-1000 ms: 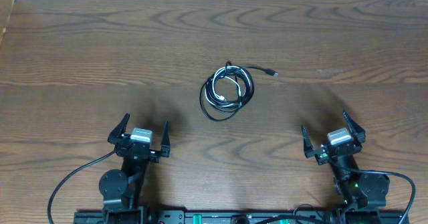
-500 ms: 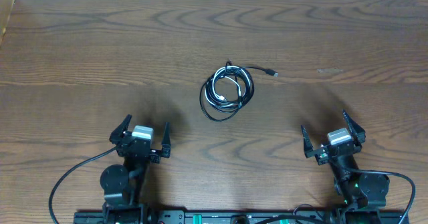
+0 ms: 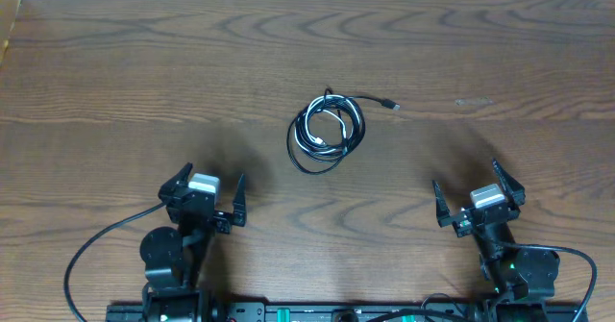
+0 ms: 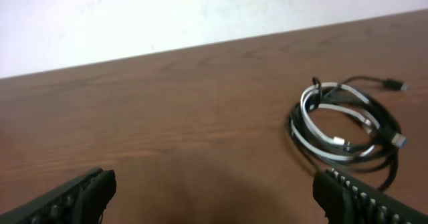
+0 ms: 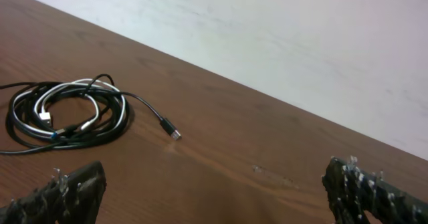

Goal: Untangle cables

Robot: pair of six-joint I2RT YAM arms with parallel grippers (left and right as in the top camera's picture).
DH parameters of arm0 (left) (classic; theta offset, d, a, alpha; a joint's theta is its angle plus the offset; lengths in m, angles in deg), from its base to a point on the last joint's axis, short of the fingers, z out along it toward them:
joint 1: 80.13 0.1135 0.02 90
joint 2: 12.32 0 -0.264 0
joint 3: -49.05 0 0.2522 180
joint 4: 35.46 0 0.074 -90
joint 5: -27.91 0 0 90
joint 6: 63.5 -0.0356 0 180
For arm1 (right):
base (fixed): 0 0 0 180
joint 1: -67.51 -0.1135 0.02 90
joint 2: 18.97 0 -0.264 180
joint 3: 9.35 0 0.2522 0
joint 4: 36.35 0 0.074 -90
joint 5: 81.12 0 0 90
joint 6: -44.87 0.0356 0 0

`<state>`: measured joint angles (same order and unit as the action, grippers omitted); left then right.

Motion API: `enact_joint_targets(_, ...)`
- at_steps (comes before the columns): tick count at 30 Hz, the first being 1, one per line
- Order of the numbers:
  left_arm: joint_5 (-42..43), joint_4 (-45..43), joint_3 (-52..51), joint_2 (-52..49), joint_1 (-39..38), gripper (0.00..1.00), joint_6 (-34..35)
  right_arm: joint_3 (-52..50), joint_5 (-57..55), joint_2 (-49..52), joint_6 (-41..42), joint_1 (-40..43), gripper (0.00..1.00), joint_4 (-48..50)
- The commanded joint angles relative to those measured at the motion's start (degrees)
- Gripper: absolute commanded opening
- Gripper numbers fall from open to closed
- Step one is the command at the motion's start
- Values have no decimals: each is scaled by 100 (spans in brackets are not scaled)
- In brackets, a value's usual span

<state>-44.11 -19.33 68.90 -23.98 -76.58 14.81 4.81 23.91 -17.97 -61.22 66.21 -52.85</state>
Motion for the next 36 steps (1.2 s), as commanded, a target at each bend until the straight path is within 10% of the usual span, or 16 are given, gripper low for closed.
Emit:
enact_joint_targets(1, 85, 17, 535, -297, 24, 100, 293, -9, 35, 4, -24, 4, 99, -26)
enact_joint_targets(16, 721, 144, 2170, -2310, 24, 100, 667, -9, 35, 4, -22, 4, 99, -26)
enact_joint_targets(36, 859, 164, 2310, -2531, 24, 100, 750, -9, 35, 4, -24, 4, 99, -26)
